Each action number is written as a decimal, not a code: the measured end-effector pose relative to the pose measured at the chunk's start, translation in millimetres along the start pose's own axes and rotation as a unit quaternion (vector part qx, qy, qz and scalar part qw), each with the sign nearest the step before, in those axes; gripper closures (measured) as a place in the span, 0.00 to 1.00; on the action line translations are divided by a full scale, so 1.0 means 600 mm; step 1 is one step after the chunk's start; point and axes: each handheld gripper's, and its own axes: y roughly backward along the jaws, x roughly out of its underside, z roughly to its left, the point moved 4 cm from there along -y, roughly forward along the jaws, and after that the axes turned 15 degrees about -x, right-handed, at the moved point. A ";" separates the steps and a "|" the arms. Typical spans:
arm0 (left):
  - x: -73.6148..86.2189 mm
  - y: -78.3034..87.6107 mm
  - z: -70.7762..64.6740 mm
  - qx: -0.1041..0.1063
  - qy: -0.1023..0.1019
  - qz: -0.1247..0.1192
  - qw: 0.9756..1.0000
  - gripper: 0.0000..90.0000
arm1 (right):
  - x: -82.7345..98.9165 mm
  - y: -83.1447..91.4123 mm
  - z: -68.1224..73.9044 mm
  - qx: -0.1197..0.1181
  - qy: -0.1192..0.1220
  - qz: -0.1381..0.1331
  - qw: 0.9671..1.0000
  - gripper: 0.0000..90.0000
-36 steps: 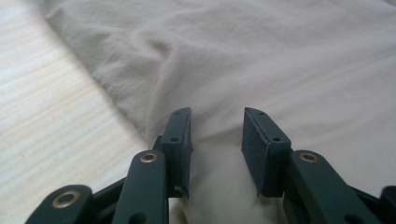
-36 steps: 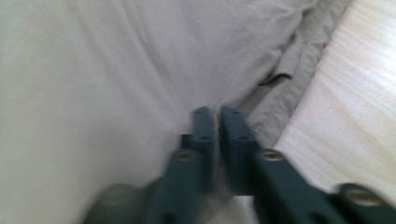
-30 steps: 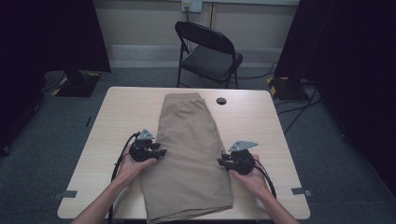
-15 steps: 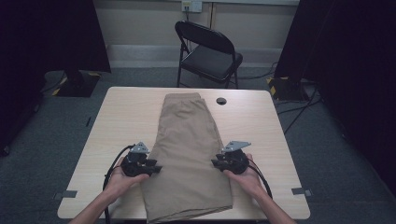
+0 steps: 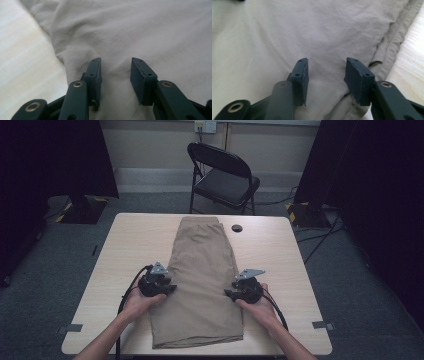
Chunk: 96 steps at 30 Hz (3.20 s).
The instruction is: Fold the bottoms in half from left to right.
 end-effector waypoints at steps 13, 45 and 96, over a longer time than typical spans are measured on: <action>-0.005 -0.021 0.016 -0.023 0.028 -0.034 0.999 0.64 | -0.024 -0.018 -0.024 0.017 0.014 0.007 1.000 0.57; 0.029 0.036 -0.003 -0.009 -0.008 0.020 1.000 0.67 | 0.078 0.067 0.141 -0.152 0.124 0.068 0.978 0.60; 0.016 0.049 0.007 0.024 0.007 -0.026 0.999 0.61 | 0.001 0.093 0.109 -0.162 0.081 -0.035 0.983 0.99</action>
